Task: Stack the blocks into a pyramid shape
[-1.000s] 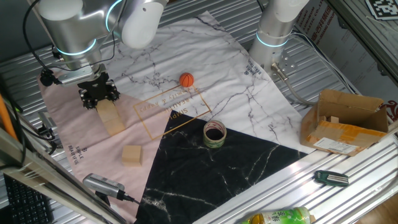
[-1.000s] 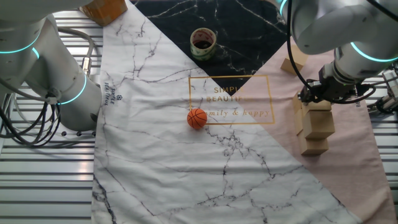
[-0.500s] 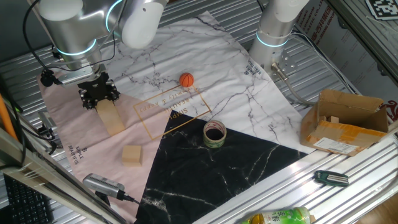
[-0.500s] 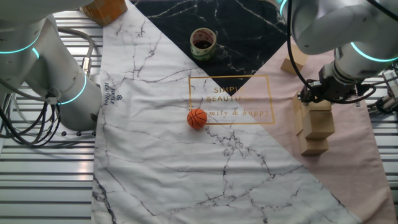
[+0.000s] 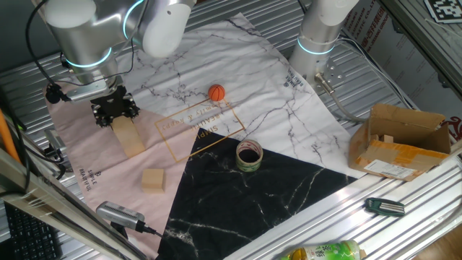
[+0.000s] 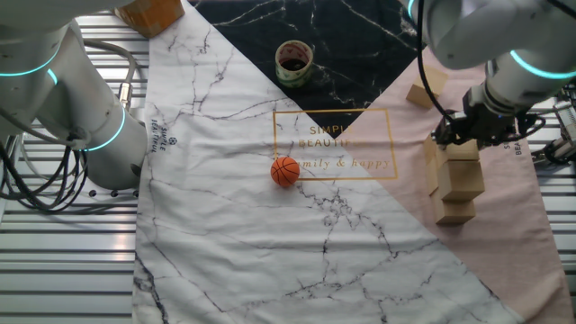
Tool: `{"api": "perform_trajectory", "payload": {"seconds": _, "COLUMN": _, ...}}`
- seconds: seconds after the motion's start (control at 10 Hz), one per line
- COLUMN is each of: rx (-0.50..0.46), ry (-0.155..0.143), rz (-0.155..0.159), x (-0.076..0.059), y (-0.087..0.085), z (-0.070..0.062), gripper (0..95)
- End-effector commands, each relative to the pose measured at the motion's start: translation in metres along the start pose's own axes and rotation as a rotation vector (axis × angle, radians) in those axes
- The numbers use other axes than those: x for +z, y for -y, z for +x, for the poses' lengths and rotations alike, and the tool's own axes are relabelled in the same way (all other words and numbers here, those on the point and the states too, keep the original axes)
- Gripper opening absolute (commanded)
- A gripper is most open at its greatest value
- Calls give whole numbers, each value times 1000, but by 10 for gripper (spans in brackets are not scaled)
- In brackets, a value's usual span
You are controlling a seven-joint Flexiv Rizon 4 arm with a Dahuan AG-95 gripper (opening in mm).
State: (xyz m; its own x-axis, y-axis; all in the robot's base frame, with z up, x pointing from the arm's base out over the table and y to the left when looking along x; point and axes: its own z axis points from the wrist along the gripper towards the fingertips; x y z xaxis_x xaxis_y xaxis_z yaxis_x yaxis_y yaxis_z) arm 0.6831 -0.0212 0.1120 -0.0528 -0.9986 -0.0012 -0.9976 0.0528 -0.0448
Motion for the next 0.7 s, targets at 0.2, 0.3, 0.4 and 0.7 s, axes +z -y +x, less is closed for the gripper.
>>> {"api": "perform_trajectory", "payload": {"seconds": 0.2, "rx": -10, "ry": -11, "rz": -10, "x": -13, "y": 7, "z": -4, "gripper": 570}}
{"api": "perform_trajectory", "payload": {"seconds": 0.3, "rx": -6, "ry": -18, "rz": -18, "x": -18, "y": 9, "z": -7, "gripper": 570}}
{"api": "perform_trajectory", "payload": {"seconds": 0.4, "rx": -2, "ry": -34, "rz": -19, "x": -28, "y": 12, "z": -12, "gripper": 570}}
{"api": "perform_trajectory", "payload": {"seconds": 0.7, "rx": 77, "ry": -40, "rz": -26, "x": -46, "y": 10, "z": -40, "gripper": 570}}
